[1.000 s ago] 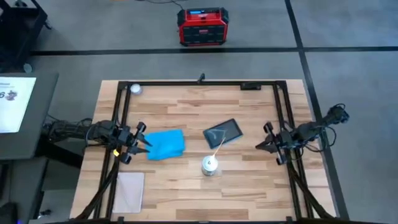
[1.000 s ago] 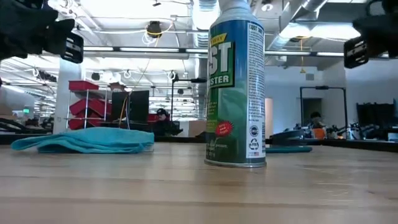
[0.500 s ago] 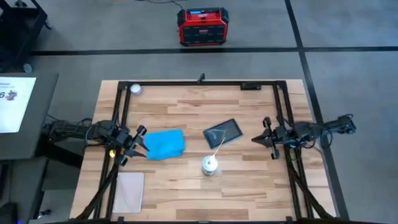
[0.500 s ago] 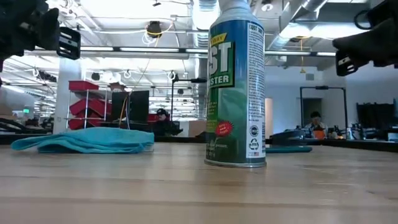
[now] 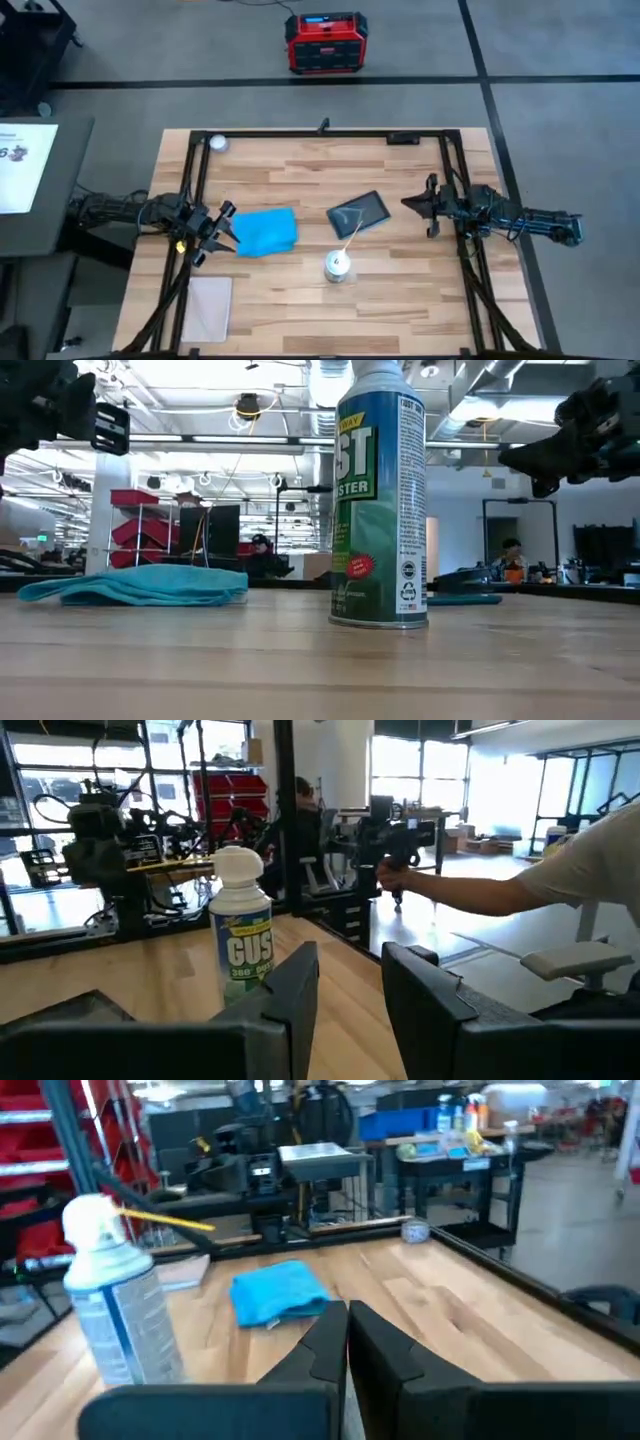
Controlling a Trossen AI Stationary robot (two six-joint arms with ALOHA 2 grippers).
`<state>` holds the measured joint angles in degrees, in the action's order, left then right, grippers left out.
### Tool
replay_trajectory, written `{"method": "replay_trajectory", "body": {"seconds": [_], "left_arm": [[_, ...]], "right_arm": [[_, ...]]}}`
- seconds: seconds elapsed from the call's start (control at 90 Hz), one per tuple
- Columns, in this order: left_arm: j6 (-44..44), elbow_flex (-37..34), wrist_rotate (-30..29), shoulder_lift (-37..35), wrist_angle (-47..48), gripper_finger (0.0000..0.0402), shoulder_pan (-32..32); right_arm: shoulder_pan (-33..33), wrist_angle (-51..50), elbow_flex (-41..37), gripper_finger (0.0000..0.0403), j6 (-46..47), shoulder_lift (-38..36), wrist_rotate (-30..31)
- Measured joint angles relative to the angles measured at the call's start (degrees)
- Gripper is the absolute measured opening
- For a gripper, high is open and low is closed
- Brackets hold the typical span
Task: Apply microfiber cloth
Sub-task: Return to Home Position
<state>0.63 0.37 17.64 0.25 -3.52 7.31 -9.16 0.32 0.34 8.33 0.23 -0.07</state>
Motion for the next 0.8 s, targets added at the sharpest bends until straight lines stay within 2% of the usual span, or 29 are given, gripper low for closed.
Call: {"method": "replay_trajectory", "body": {"seconds": [0.167,0.8], "left_arm": [[-0.47,0.01,-3.82,0.00,0.36,0.0091,0.00],[-0.67,0.01,-3.91,0.00,0.49,0.0091,0.00]], "right_arm": [[-0.38,0.06,0.00,0.0000,3.68,0.14,0.01],[-0.36,0.08,0.00,0.0000,3.72,0.14,0.03]]}}
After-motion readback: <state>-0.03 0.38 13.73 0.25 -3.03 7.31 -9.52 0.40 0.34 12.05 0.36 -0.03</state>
